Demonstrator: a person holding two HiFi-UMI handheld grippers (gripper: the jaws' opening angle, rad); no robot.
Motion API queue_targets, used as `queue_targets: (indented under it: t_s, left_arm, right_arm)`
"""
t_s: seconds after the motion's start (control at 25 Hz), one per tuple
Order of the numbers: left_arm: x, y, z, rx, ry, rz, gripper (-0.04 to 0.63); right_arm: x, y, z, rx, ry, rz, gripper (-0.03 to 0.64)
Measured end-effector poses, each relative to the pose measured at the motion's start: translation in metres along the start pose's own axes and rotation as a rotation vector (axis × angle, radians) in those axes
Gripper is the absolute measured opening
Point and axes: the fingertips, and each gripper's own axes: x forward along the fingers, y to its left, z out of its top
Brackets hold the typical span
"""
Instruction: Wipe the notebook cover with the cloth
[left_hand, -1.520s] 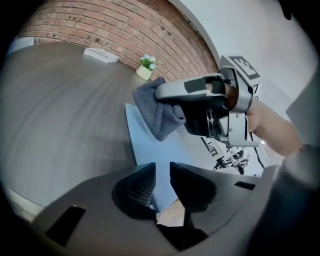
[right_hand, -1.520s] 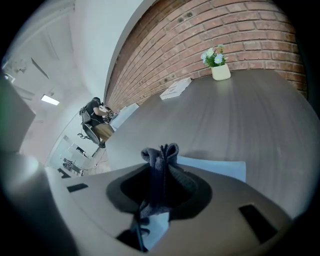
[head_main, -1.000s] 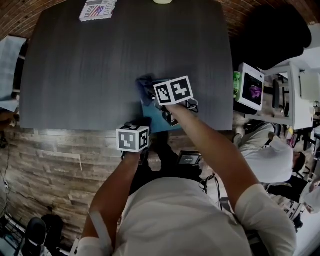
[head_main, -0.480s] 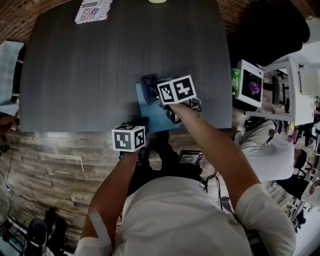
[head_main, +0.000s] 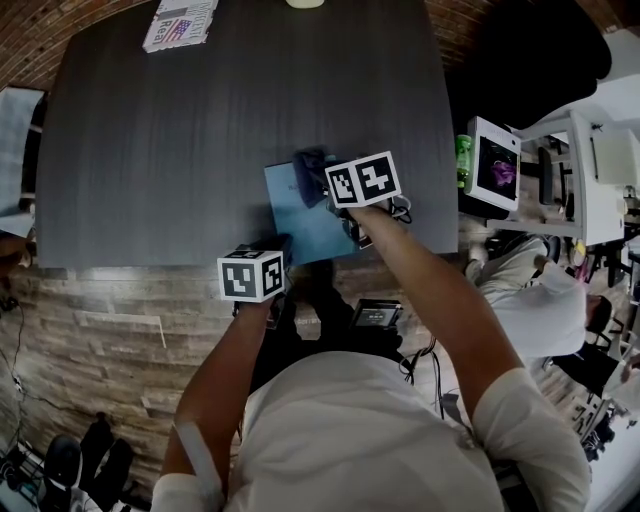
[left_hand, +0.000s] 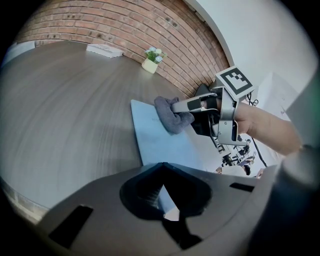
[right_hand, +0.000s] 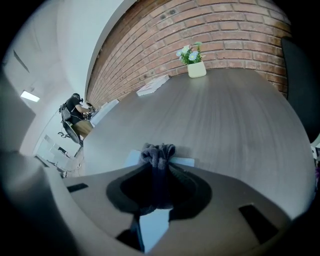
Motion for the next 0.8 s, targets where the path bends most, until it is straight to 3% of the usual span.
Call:
queue_targets:
  t_s: [0.8]
  left_arm:
    - [0.001,-0.002,0.002,0.019,-0.015,-0.001,0.009]
  right_arm:
    - [-0.035,-0.049,-0.009,-0.020,-0.011,-0.158,0.102]
